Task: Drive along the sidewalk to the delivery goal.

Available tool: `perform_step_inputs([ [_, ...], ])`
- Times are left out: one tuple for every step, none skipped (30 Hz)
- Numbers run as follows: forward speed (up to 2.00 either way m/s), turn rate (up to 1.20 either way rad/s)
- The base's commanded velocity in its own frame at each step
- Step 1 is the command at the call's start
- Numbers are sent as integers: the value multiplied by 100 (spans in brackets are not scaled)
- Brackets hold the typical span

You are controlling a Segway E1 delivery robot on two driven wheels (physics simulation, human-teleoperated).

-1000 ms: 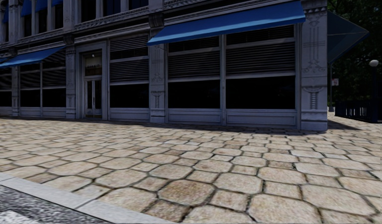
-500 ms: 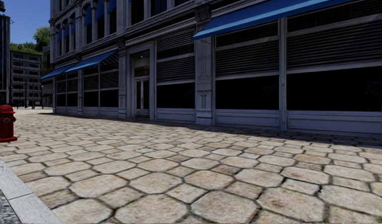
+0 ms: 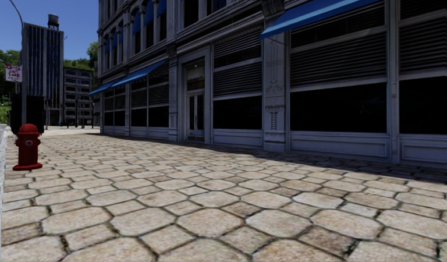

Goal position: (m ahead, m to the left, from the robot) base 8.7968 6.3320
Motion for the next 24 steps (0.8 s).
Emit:
perform_step_inputs([
  [141,51],
  [141,41],
  [141,32],
  [141,29],
  [141,29],
  [141,29],
  [141,28],
  [141,28],
  [141,28],
  [141,28],
  [141,28],
  [141,28],
  [141,28],
  [141,28],
  [140,28],
  [140,28],
  [140,28],
  [140,28],
  [140,28],
  [140,28],
  [140,28],
  [140,28],
  [140,28],
  [140,28],
])
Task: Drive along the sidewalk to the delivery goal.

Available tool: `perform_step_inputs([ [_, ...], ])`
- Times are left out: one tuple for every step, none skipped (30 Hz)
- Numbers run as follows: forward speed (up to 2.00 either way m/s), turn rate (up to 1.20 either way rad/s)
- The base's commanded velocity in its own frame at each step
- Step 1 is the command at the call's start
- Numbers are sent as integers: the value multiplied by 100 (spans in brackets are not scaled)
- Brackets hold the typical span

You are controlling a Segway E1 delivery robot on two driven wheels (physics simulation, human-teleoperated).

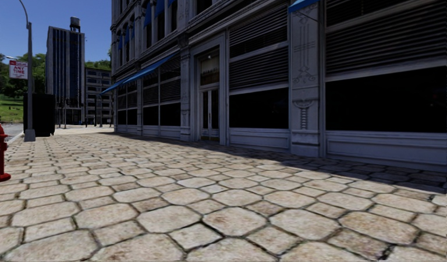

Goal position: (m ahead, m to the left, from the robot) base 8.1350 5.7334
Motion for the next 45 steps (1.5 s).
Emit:
perform_step_inputs([
  [140,28],
  [140,28],
  [140,28],
  [140,28],
  [140,28],
  [140,28],
  [140,28],
  [140,28],
  [140,28],
  [140,28],
  [140,28],
  [140,28],
  [140,28],
  [140,28],
  [140,28],
  [140,28],
  [140,28],
  [140,28],
  [140,28],
  [139,28],
  [139,28],
  [136,28],
  [136,28],
  [131,36],
  [129,40],
  [129,40],
  [129,40],
  [129,40],
  [129,40],
  [129,40],
  [129,40],
  [129,40],
  [129,40],
  [129,40],
  [129,40],
  [129,40],
  [129,40],
  [129,40],
  [129,40],
  [129,40],
  [129,40],
  [129,40],
  [129,40],
  [129,40],
  [129,40],
])
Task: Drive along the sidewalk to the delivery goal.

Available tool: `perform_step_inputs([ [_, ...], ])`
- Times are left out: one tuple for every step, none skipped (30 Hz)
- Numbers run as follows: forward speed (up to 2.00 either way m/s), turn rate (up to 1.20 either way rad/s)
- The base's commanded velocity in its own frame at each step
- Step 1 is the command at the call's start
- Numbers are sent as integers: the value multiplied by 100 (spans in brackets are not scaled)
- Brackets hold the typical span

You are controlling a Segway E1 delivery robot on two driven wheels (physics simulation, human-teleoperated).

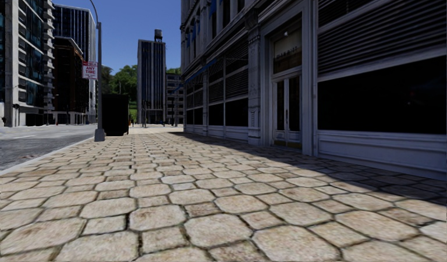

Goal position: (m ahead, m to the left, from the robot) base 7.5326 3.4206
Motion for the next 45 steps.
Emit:
perform_step_inputs([
  [129,40],
  [129,40],
  [129,40],
  [129,40],
  [129,40],
  [129,40],
  [129,40],
  [129,40],
  [129,40],
  [129,40],
  [129,40],
  [129,40],
  [129,40],
  [129,40],
  [129,40],
  [129,40],
  [129,40],
  [129,40],
  [129,40],
  [129,40],
  [129,40],
  [129,40],
  [129,40],
  [129,40],
  [129,40],
  [129,39],
  [129,35],
  [129,35],
  [129,32],
  [129,31],
  [129,31],
  [129,31],
  [129,26],
  [128,24],
  [128,23],
  [128,23],
  [128,23],
  [128,23],
  [128,23],
  [128,24],
  [128,24],
  [128,25],
  [128,26],
  [128,26],
  [128,26],
])
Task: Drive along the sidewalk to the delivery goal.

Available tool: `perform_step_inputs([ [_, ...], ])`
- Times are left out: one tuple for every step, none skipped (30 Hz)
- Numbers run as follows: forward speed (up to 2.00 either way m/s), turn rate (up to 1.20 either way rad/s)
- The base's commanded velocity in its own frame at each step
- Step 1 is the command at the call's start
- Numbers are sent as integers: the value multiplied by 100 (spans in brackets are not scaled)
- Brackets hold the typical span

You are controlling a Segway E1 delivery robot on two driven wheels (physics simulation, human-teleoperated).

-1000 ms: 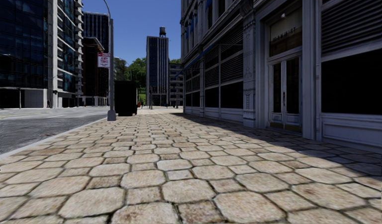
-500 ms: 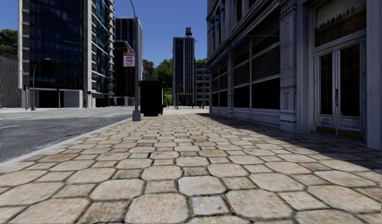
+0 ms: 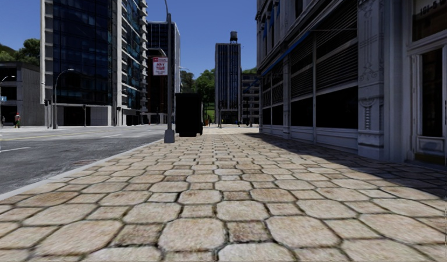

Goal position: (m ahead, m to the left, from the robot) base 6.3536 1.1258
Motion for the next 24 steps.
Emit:
perform_step_inputs([
  [128,26],
  [128,27],
  [128,31],
  [128,31],
  [128,34],
  [128,36],
  [128,36],
  [128,36],
  [128,36],
  [128,36],
  [128,36],
  [128,36],
  [128,36],
  [126,36],
  [123,36],
  [123,36],
  [122,36],
  [121,36],
  [120,36],
  [120,36],
  [120,36],
  [120,36],
  [120,36],
  [120,36],
])
